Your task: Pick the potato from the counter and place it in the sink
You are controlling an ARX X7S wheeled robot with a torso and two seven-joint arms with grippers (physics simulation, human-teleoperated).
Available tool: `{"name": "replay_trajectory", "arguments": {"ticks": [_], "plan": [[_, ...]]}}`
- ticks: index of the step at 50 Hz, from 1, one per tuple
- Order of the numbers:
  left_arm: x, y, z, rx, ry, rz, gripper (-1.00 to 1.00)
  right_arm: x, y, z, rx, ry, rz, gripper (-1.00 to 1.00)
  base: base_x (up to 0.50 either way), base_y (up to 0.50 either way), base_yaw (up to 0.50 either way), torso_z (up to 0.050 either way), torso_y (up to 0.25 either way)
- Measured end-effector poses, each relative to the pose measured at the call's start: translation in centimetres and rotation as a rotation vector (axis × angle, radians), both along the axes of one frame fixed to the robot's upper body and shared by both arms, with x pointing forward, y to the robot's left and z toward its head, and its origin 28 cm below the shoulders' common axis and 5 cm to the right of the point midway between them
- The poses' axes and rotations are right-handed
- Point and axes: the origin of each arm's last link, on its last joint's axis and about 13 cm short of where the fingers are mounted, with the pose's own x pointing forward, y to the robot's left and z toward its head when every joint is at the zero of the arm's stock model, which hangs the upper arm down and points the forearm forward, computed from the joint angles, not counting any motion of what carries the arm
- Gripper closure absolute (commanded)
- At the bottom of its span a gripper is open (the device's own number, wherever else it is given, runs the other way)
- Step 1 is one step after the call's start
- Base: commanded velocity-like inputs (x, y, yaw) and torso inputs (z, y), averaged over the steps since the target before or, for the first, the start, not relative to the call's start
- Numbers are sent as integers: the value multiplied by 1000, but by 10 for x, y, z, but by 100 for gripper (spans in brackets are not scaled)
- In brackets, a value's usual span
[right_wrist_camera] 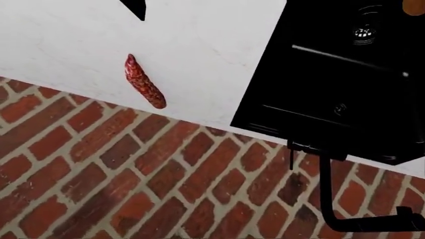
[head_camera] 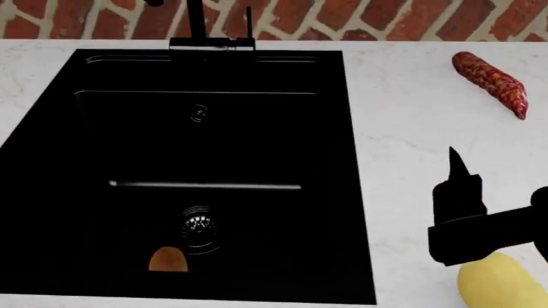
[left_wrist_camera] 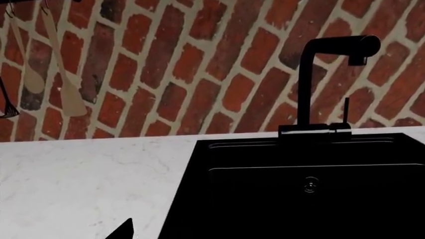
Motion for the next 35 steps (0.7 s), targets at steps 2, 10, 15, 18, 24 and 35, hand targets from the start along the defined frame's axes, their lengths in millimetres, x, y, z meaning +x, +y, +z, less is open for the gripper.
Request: {"name": "replay_trajectory", "arguments": {"ticks": [2, 10, 15, 18, 24, 35], "plan": [[0, 0, -1, 0, 1, 1, -100, -1, -2, 2, -11, 17, -1, -100, 0, 0, 0, 0, 0], [0, 0, -2, 6, 3, 1, -100, -4, -6, 5, -34, 81, -3, -100, 0, 0, 0, 0, 0], [0, 1, -4, 8, 4, 1, -100, -6, -8, 4, -43, 118, -5, -100, 0, 0, 0, 0, 0], [0, 1, -4, 9, 6, 2, -100, -7, -9, 3, -48, 139, -6, -100, 0, 0, 0, 0, 0], [0, 1, -5, 10, 8, 3, -100, -9, -11, 2, -58, 176, -9, -100, 0, 0, 0, 0, 0], [0, 2, -6, 12, 11, 5, -100, -12, -15, -4, -63, 233, -1, -100, 0, 0, 0, 0, 0]]}}
